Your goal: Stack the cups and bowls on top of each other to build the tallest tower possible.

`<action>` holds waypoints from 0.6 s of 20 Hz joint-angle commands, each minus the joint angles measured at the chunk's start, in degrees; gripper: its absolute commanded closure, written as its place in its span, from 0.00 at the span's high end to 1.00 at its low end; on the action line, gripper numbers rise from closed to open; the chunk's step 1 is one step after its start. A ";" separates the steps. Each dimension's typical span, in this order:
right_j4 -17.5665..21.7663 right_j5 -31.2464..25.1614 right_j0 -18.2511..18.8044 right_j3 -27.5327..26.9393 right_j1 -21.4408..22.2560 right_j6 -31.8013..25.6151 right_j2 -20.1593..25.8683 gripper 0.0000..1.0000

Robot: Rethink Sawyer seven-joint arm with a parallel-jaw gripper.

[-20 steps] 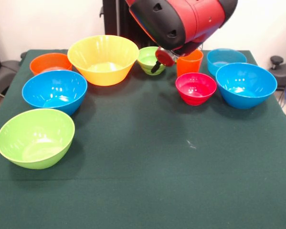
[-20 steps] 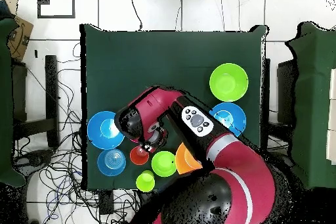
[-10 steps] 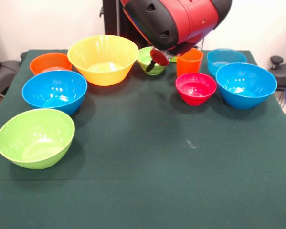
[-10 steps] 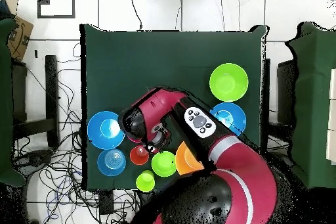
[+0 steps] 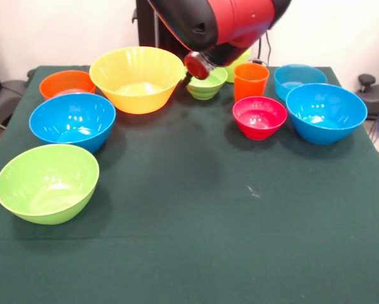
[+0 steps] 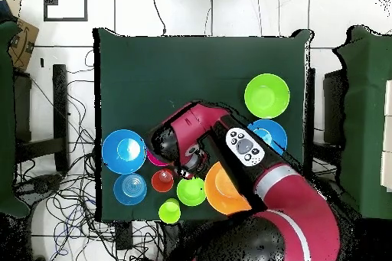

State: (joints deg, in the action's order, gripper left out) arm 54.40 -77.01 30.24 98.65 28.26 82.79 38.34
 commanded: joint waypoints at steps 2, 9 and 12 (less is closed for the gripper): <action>6.26 0.39 0.49 1.25 -0.53 -15.56 -3.52 1.00; 5.40 2.56 1.55 2.42 -1.18 -14.30 -3.35 1.00; 4.35 4.29 2.63 3.71 -1.06 -13.40 -2.83 1.00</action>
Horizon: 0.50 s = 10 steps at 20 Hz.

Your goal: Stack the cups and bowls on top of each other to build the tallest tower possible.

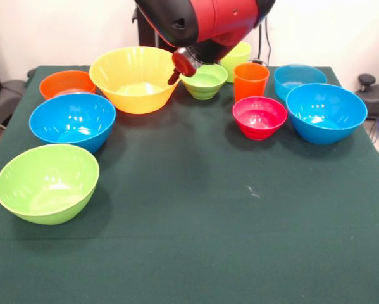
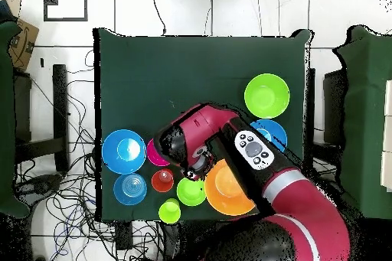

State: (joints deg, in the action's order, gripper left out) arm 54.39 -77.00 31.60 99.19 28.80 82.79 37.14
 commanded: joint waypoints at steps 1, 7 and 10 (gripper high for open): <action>4.30 4.57 1.60 3.36 -1.64 -13.37 -1.59 1.00; 3.72 6.53 4.07 7.17 0.46 -12.70 -0.65 1.00; 3.69 8.02 5.50 8.94 1.63 -12.21 0.20 1.00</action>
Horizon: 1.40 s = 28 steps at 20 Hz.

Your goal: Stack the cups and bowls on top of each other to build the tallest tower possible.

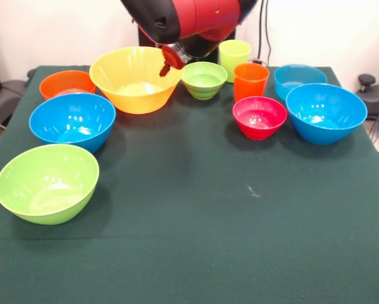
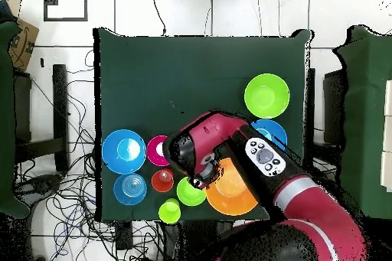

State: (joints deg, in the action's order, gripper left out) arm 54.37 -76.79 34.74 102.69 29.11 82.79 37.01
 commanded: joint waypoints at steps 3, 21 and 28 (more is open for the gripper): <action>3.15 8.91 3.71 8.15 3.93 -11.74 1.46 1.00; 0.97 23.30 1.65 9.64 3.90 -0.85 2.48 1.00; 0.81 24.49 0.27 9.29 3.58 -1.52 0.68 1.00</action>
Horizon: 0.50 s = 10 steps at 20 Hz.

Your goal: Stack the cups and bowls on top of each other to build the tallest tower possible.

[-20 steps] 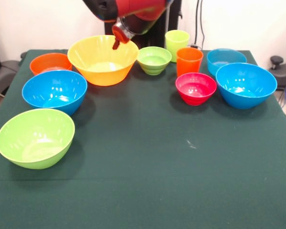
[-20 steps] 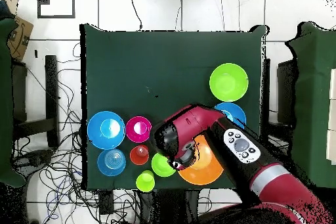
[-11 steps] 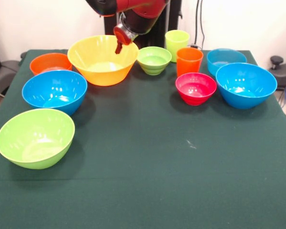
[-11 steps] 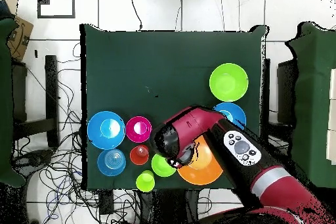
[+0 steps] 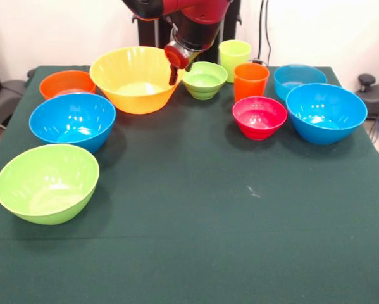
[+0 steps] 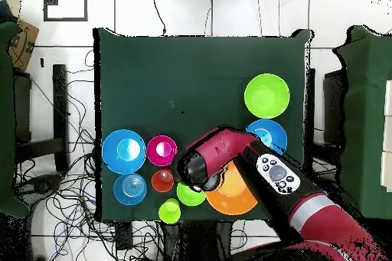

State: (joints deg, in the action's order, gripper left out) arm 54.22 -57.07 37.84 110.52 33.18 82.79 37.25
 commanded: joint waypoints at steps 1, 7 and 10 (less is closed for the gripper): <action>1.12 4.99 -2.97 1.37 -0.65 -1.47 0.19 1.00; 1.10 5.15 -3.12 1.58 -0.43 -1.50 0.01 1.00; 1.13 5.16 -3.31 1.54 -0.53 -1.43 -0.12 1.00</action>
State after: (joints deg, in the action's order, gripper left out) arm 54.23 -56.69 36.70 110.83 33.17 82.79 37.22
